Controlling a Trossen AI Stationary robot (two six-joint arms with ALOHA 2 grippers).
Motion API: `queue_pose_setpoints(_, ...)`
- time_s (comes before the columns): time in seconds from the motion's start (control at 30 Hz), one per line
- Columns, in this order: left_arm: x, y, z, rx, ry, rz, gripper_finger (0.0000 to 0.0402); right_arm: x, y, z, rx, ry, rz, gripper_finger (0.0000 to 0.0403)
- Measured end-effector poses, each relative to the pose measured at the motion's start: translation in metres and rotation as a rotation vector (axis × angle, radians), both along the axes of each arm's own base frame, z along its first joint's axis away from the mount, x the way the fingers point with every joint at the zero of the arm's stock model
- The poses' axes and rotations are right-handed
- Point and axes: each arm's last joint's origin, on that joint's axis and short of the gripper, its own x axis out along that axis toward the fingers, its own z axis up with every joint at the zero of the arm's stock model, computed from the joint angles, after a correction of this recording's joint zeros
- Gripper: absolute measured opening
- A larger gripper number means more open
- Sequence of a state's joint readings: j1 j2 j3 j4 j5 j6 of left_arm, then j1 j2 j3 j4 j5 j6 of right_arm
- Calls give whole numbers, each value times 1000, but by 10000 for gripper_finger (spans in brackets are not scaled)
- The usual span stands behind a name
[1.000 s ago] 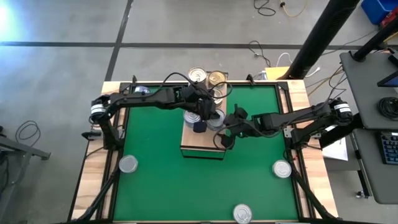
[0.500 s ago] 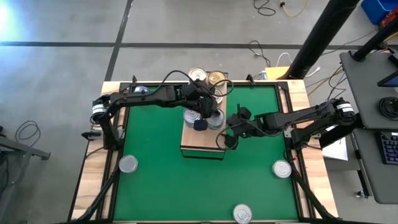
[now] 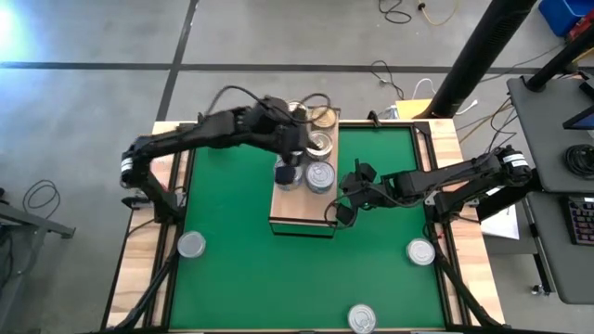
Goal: Stack canned seafood by type on shelf
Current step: Put the blue tuna can on the shelf
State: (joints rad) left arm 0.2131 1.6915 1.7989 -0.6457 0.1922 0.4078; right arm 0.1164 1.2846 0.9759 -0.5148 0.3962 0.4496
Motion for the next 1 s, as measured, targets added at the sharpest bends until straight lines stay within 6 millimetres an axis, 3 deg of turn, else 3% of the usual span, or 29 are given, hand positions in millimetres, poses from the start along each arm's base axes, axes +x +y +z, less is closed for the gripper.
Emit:
queue_pose_setpoints(0.13, -37, -8, 18, -14, 50, 1, 119, -1, 1, -4, -5, 7, 2, 400)
queue_pose_setpoints(0.33, -92, -21, 1, -49, 31, 67, 110, -3, 11, 1, -35, 16, 67, 400)
queue_pose_setpoints(0.43, -118, -21, -13, 7, -56, 235, 106, -5, 15, 8, -41, 24, 128, 400)
queue_pose_setpoints(0.57, -146, -14, -34, 109, -254, 614, 104, -10, 13, 20, -86, 45, 129, 400)
queue_pose_setpoints(0.63, -158, -8, -50, 123, -291, 816, 104, -15, 10, 25, -121, 55, 97, 400)
queue_pose_setpoints(0.77, -179, 17, -82, -10, -135, 1052, 104, -22, 8, 33, -144, 50, 69, 400)
queue_pose_setpoints(0.9, -187, 48, -100, -176, 63, 1054, 108, -24, 8, 42, -145, 26, 67, 400)
queue_pose_setpoints(1.0, -185, 68, -104, -143, 168, 1036, 125, -24, 8, 45, -142, 12, 65, 400)
